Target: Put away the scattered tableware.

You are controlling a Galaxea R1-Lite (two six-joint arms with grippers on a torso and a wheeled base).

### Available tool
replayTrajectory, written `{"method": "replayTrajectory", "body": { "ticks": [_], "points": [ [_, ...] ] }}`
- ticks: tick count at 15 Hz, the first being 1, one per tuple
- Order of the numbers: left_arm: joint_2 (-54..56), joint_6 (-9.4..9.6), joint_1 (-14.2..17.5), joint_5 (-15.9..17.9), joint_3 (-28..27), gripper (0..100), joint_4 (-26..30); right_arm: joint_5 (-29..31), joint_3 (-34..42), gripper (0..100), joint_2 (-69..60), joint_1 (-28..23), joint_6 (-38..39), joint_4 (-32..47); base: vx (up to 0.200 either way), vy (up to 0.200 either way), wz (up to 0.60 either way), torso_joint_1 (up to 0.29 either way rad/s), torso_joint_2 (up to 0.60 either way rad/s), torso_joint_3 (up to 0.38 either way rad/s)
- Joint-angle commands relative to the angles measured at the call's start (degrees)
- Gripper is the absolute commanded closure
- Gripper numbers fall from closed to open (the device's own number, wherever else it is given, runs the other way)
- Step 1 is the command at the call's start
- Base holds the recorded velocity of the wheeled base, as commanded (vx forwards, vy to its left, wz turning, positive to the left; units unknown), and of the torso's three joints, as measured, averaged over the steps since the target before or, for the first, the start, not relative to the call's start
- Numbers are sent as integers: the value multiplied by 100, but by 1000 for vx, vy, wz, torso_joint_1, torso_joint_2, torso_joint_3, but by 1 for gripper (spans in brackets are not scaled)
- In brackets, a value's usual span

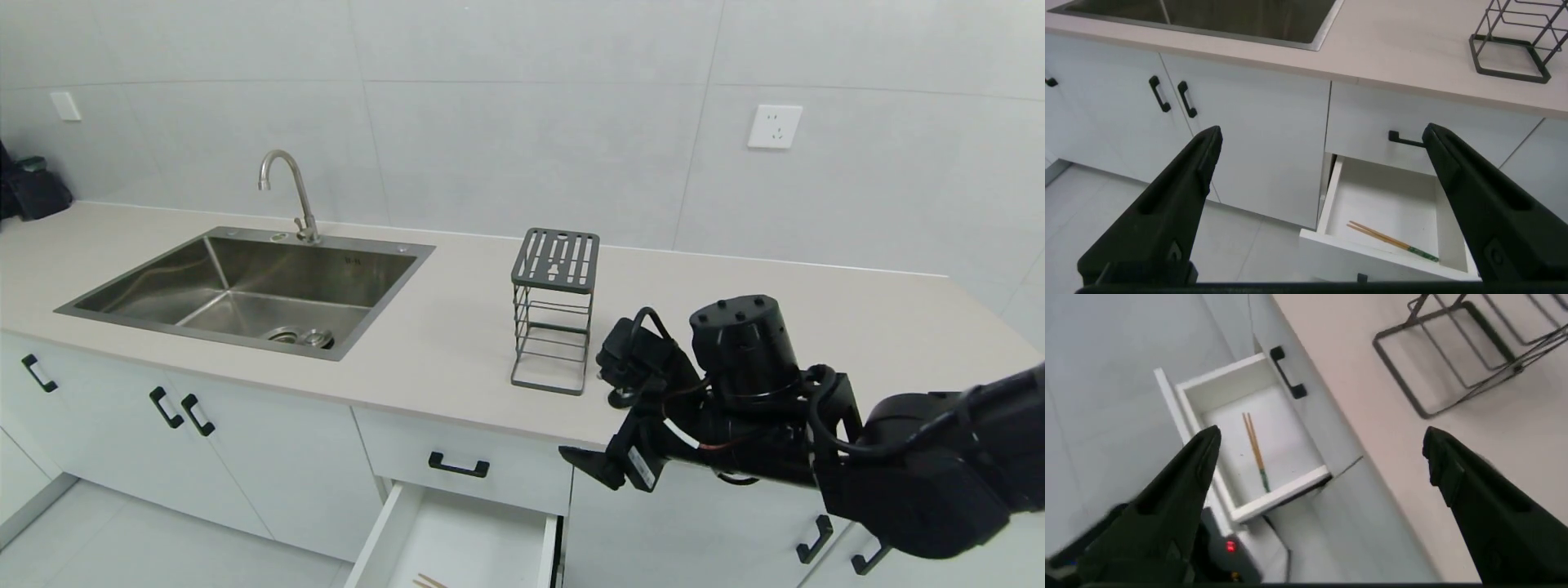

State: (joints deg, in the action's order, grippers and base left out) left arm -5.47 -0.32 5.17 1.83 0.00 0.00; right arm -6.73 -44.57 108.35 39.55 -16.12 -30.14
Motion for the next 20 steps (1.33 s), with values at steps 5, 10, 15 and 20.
{"method": "replayTrajectory", "body": {
  "ticks": [5,10,15,20],
  "points": [
    [-6,-3,2,2,0,0,0,-109,106,0,485,-457,-76,-1,0,0,0,0,0,0],
    [-6,-3,2,2,0,0,0,-443,71,0,608,-1450,-533,-80,0,0,0,0,0,0],
    [-6,-3,2,2,0,0,0,-566,62,0,775,-1757,-533,-107,0,0,0,0,0,0],
    [-6,-3,2,2,0,0,0,-663,-236,0,1373,-1872,-524,-326,0,0,0,0,0,0]
  ]
}}
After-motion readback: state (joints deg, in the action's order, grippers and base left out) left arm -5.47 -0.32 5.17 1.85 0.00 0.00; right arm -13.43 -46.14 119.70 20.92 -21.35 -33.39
